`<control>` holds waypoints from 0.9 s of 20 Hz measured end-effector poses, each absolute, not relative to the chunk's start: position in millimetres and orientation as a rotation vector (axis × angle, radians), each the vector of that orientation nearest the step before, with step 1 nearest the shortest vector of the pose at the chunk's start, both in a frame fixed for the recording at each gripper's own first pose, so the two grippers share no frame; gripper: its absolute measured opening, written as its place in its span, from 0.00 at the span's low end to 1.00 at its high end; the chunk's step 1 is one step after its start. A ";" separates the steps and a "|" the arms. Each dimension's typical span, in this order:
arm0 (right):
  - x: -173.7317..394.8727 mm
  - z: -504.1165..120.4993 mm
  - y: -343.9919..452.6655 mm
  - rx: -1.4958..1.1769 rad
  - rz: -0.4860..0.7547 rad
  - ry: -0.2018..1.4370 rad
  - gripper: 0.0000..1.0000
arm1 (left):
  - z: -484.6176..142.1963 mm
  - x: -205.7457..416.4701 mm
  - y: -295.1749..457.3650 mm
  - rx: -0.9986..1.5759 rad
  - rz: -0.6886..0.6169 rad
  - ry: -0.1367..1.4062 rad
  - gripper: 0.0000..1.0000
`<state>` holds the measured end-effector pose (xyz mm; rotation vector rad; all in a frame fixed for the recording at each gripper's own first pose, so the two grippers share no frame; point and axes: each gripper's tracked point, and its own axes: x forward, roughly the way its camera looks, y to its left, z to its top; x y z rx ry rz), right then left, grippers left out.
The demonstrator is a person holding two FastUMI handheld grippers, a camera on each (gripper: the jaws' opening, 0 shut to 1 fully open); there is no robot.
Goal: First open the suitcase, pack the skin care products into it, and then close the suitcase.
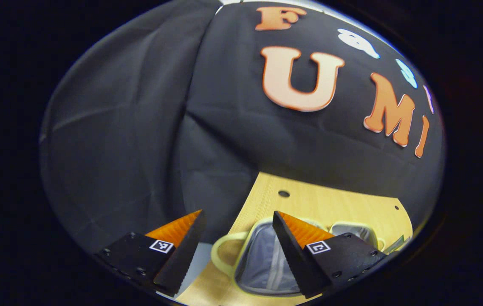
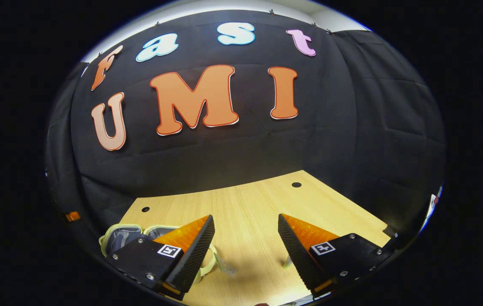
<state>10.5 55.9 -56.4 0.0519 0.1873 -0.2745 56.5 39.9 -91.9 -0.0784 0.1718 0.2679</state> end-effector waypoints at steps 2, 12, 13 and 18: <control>13.0 -56.5 48.0 0.033 -0.262 0.186 0.95 | -59.4 48.0 2.1 -0.030 0.251 0.104 0.97; 24.4 -51.5 -6.1 -0.074 -0.219 0.158 0.95 | 13.9 36.0 -177.8 0.042 0.169 -0.132 0.97; 25.4 -52.2 -10.3 -0.075 -0.206 0.160 0.95 | 11.3 36.8 -203.0 0.046 0.148 -0.133 0.97; 30.9 -59.7 -37.4 -0.065 -0.144 0.191 0.95 | -30.6 38.6 -326.8 0.051 0.038 -0.074 0.94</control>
